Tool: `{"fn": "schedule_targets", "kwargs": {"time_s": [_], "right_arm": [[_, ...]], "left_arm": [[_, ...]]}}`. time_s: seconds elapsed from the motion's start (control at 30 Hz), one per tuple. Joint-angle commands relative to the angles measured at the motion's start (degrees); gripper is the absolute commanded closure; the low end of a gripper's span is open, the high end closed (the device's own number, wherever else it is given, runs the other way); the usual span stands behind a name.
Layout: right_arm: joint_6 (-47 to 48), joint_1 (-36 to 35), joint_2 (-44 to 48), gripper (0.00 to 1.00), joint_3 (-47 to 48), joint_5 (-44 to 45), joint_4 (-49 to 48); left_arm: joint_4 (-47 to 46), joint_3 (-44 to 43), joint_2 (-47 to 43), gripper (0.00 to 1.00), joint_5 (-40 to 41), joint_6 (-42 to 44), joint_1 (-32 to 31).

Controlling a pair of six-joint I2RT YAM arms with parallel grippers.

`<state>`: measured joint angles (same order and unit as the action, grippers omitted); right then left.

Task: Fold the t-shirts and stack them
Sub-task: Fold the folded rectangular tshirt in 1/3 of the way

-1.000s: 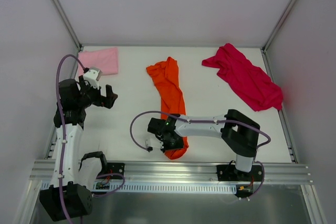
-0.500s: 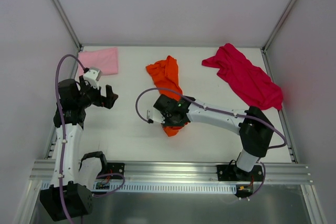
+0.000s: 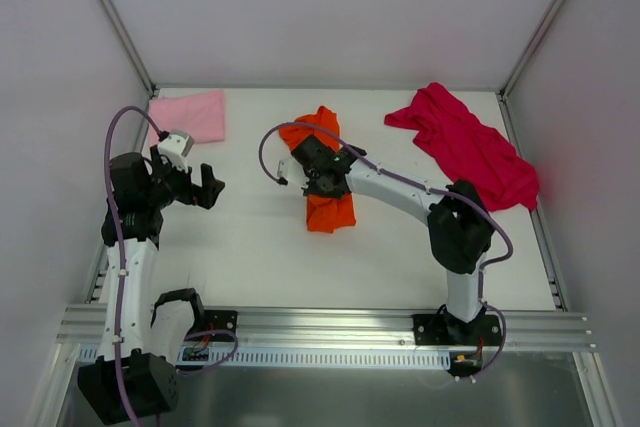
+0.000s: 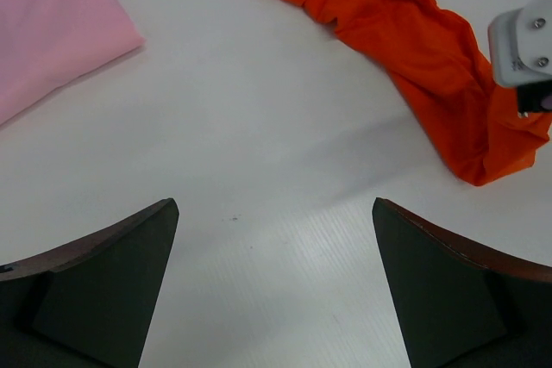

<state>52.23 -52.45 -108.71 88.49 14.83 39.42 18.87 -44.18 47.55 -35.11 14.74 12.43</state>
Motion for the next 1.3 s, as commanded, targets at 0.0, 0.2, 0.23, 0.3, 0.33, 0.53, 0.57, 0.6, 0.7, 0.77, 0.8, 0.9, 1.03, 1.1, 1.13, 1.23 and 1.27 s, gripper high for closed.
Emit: {"fn": "schedule_targets", "kwargs": {"time_s": [0.0,0.2,0.23,0.3,0.33,0.53,0.57,0.6,0.7,0.77,0.8,0.9,1.03,1.1,1.13,1.23,1.27], "right_arm": [[1.7,2.0,-3.2,0.99,4.6,1.2,0.6],[1.7,3.4,-6.1,0.97,6.5,0.7,0.5],[1.6,3.8,-6.3,0.94,6.6,0.6,0.5],[1.7,4.0,-6.9,0.96,7.0,1.0,-0.4],[1.9,4.3,-7.1,0.97,7.0,1.4,-0.7],[3.7,4.7,-7.1,0.38,6.5,3.4,-3.1],[4.2,4.8,-6.7,0.26,5.7,4.1,-4.1],[4.8,4.7,-6.1,0.15,3.1,4.8,-7.7],[6.9,4.8,-3.5,0.0,-0.5,8.9,-13.9],[7.9,4.8,-2.0,0.0,-3.0,11.0,-18.6],[8.5,4.8,-1.3,0.0,-4.3,12.1,-20.3],[9.8,5.2,1.4,0.0,-7.3,17.5,-29.0],[10.6,6.1,6.5,0.0,-10.1,20.9,-37.8],[10.4,6.4,9.0,0.0,-10.0,21.1,-38.7],[10.2,6.4,9.6,0.0,-9.7,21.0,-38.0],[8.3,6.4,11.3,0.0,-8.3,18.4,-31.5],[7.2,6.3,11.8,0.0,-8.2,16.3,-27.8]], "left_arm": [[-0.4,0.6,-1.2,0.01,-2.1,1.8,0.7],[-0.2,0.8,-0.9,0.01,-2.0,2.3,0.8],[-0.3,0.7,-0.9,0.01,-2.1,2.4,0.9],[-0.5,0.8,-0.9,0.01,-2.3,2.2,0.9],[-0.7,0.7,-0.9,0.01,-2.4,2.1,0.9],[-0.7,1.2,-0.7,0.01,-2.3,2.4,0.9],[-0.7,1.2,-0.8,0.01,-2.2,2.5,0.9],[-0.6,1.2,-0.7,0.01,-2.2,2.5,0.9],[-0.4,1.3,-0.9,0.01,-2.4,2.6,1.2],[-0.5,1.2,-0.8,0.01,-2.4,2.6,1.1],[-0.4,1.2,-0.8,0.01,-2.5,2.6,1.2],[-0.5,1.2,-0.7,0.01,-2.8,2.5,1.2],[-0.3,1.1,-1.0,0.01,-2.9,2.4,1.3],[-0.3,1.1,-1.0,0.01,-3.0,2.4,1.4],[-0.2,1.0,-1.0,0.01,-3.1,2.4,1.4],[0.2,1.0,-1.3,0.01,-3.3,2.5,1.3],[0.4,1.0,-1.5,0.01,-3.3,2.5,1.4]]}}
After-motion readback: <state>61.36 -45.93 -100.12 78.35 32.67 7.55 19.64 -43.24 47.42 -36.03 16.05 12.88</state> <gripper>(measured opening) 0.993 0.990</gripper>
